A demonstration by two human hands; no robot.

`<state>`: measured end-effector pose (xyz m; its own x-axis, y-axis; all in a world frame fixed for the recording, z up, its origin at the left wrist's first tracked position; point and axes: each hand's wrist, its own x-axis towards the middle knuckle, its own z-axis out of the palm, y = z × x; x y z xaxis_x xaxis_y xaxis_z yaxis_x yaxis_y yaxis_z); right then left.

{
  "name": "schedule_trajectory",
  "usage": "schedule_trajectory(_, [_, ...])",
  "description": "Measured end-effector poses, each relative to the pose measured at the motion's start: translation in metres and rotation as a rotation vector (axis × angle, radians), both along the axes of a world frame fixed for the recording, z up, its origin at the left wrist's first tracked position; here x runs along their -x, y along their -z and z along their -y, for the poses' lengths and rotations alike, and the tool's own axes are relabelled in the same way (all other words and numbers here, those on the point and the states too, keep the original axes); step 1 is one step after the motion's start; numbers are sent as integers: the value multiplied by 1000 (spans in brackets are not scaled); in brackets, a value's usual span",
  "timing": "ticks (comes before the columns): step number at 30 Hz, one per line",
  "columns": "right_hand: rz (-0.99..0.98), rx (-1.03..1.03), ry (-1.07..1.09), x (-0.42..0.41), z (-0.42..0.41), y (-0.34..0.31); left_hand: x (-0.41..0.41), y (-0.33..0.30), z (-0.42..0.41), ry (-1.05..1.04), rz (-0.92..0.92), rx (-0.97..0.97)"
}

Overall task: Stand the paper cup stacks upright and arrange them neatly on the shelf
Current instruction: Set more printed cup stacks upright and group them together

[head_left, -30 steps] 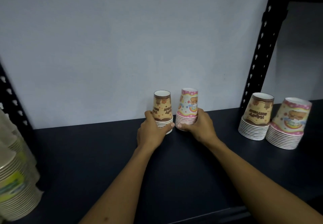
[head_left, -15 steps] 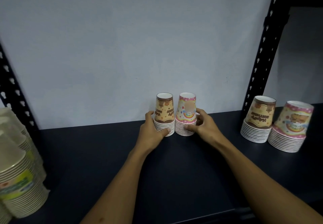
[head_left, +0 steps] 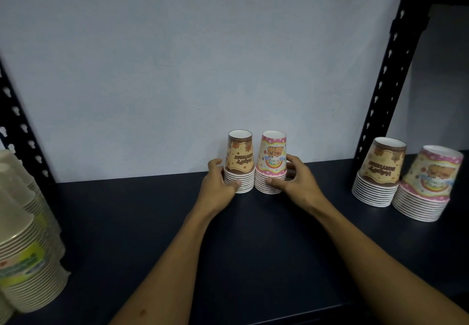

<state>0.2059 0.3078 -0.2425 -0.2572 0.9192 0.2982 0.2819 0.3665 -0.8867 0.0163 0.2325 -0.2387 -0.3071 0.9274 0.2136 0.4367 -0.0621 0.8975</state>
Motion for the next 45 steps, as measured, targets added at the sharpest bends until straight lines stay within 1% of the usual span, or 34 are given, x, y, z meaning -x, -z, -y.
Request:
schedule_trajectory(7, [3,-1,9,0,2,0,-1,0,-1,-97,-32,-70])
schedule_trajectory(11, [-9,-6,3,1,5,-1,1,0,2,-31,-56,-74])
schedule_trajectory(13, [0,-10,-3,2,6,-1,-1,0,3,3,-3,-39])
schedule_trajectory(15, [9,-16,2,2,6,-1,-1,1,1,-16,30,-34])
schedule_trajectory(18, [14,-17,11,2,6,-3,-2,2,-1,-86,-25,-74])
schedule_trajectory(21, [24,-32,19,2,7,-3,-1,3,-3,-111,-32,-116])
schedule_trajectory(27, [54,-66,36,3,9,-3,-2,1,-2,-106,-21,-116])
schedule_trajectory(32, [57,-43,-5,2,12,-3,1,4,-4,-98,-34,-120])
schedule_trajectory(45, [72,-54,29,3,13,-4,3,7,-9,-81,-22,-124])
